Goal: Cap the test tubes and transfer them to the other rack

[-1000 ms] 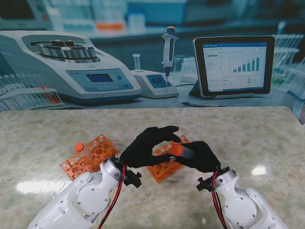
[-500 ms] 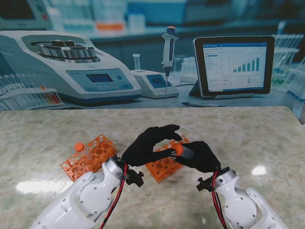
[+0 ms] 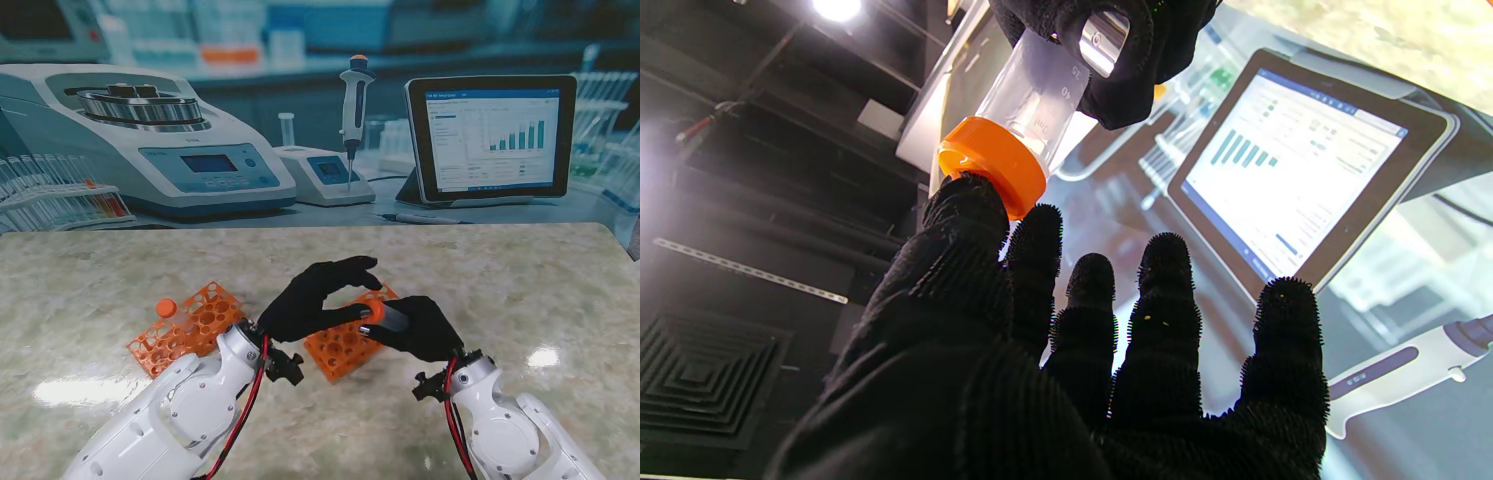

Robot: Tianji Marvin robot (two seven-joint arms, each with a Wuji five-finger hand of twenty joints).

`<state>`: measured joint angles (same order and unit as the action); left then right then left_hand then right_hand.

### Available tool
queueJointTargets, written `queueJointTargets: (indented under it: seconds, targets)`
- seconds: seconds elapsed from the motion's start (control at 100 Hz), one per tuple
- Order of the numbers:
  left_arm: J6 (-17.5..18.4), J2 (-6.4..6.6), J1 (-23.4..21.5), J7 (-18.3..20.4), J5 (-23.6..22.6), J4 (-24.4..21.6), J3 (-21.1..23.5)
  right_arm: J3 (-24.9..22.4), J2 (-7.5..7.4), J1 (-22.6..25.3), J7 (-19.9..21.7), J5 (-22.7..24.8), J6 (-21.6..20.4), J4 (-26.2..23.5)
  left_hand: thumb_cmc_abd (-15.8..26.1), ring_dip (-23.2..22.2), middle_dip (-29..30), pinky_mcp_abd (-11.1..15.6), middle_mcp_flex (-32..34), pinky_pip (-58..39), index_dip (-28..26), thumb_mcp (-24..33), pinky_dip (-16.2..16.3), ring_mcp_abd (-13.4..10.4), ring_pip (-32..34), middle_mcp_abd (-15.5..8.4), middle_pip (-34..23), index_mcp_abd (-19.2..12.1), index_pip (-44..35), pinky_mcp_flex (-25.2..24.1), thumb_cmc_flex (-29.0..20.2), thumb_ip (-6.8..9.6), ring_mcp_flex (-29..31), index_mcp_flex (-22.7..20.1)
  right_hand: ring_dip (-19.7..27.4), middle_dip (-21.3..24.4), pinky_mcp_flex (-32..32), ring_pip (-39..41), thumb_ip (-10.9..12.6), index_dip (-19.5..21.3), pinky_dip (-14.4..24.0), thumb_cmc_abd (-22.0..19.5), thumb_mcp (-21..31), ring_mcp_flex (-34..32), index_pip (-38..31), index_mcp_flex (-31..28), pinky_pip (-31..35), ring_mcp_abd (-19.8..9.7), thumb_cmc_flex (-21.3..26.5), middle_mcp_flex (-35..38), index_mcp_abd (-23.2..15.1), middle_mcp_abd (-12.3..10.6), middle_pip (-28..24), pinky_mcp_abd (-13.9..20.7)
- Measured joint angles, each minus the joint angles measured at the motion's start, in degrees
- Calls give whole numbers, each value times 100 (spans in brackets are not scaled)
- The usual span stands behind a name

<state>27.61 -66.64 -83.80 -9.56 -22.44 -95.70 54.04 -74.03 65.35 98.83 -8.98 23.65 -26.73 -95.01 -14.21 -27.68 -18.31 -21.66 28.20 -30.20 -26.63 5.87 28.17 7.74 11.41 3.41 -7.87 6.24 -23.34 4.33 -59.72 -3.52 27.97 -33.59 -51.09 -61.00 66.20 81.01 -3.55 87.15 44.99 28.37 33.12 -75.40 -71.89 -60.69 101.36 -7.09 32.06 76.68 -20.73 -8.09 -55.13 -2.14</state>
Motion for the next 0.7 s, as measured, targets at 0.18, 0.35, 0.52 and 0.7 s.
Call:
queueJointTargets:
  seconds: [0.18,0.35,0.52,0.7]
  targets:
    - [-32,-3,30,49,29,8,-27,-1,-3,0,3,-5,4,2,174,-1,0,0,60,0,-1,-240,0,0,0,0,-20,-3,-15,0,-103,-3,0,-3,4,0,0,-2,0,2,0,-2,0,0,-21,0,0,0,0,0,1,0,0,0]
    - [-87,1,50,138,63,8,-28,-1,-9,0,10,-10,5,18,219,-1,0,0,60,0,-1,-345,0,0,0,0,-20,-5,-56,0,-143,-3,0,-74,6,0,0,-3,0,2,0,-2,0,0,-26,0,0,2,0,0,1,0,0,0]
    - [-97,10,50,171,49,7,-22,-4,-12,5,10,-6,1,23,277,-2,0,0,60,0,3,-348,0,0,0,0,-20,-6,-62,0,-144,-3,0,-111,5,0,0,-3,0,2,0,-3,0,0,-26,0,0,6,0,0,8,2,1,0]
    - [-87,12,19,182,45,-19,11,-4,-12,6,9,0,-12,20,281,-2,0,0,60,0,373,-398,0,0,0,0,-20,-6,280,0,-152,-3,0,-111,6,0,0,-3,0,2,0,-3,0,0,-26,0,0,6,0,0,10,3,1,0]
